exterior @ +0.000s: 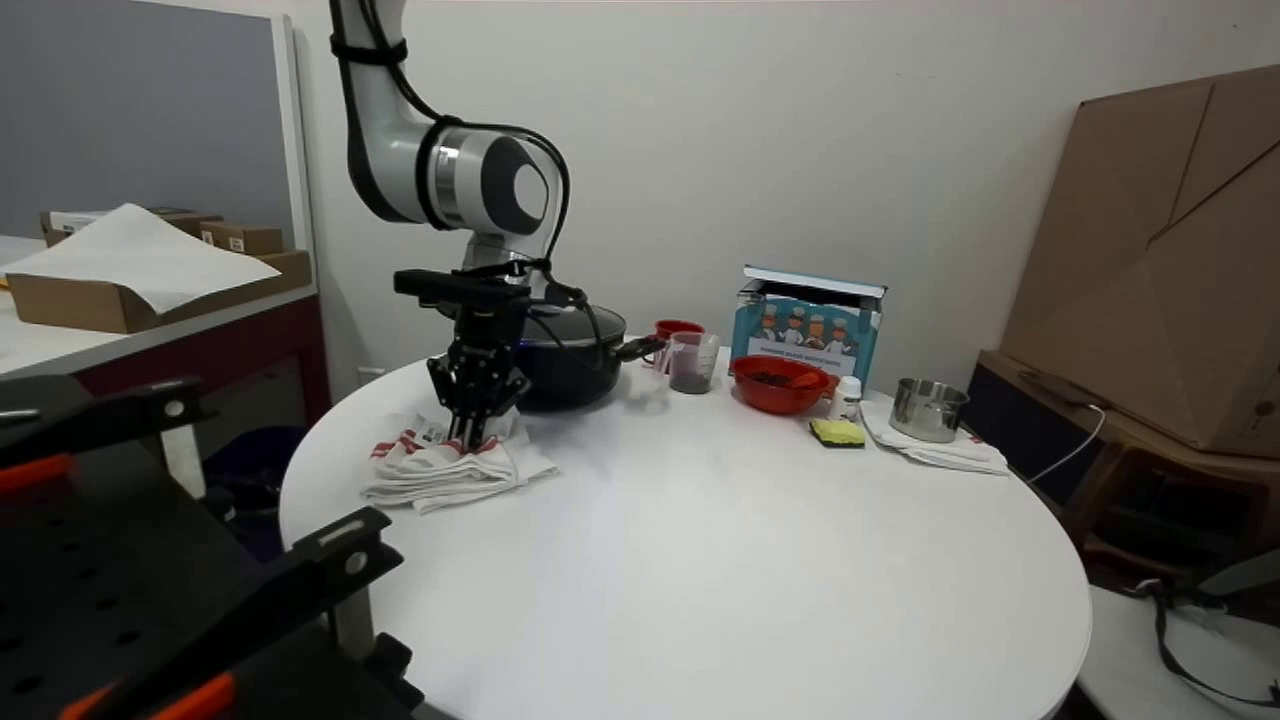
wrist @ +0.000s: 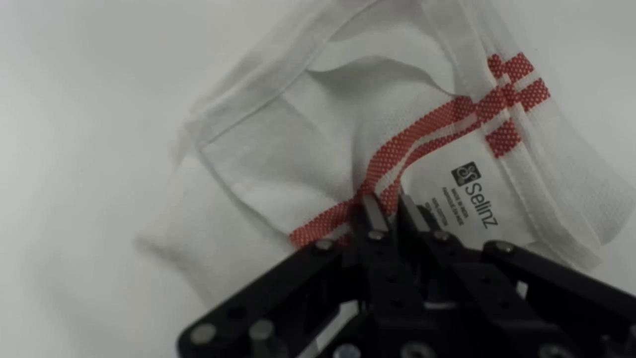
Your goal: Use the towel to wipe the table
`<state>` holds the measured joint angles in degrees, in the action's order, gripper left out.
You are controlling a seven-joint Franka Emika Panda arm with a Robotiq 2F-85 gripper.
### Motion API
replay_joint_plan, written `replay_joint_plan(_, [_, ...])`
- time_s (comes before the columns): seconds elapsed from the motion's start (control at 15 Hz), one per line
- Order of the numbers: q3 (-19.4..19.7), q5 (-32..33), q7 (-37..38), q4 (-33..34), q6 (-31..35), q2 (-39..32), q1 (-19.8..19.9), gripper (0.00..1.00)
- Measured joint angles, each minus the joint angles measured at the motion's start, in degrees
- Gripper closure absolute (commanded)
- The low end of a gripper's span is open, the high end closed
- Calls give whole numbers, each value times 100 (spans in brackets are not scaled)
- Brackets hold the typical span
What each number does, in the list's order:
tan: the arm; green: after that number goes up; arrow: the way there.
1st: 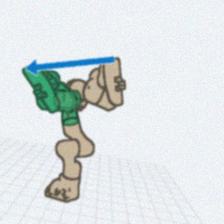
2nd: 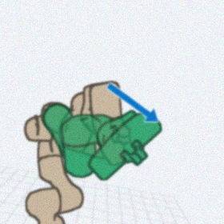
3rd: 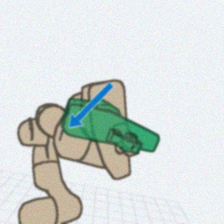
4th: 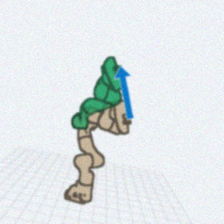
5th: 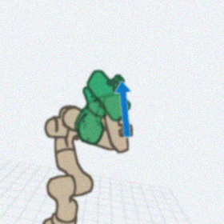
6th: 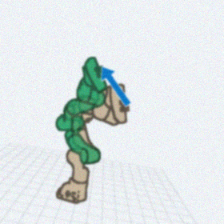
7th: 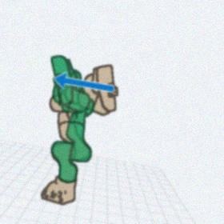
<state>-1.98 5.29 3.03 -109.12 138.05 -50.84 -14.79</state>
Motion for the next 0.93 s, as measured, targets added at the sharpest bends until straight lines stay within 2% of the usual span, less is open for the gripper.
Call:
replay_joint_plan(0.2, [-138,262,-49,130,-186,-69,-257,96])
replay_joint_plan(0.67, [-824,718,-491,355,-419,-238,-936,96])
replay_joint_plan(0.93, [-872,804,-553,515,-616,-314,-1162,96])
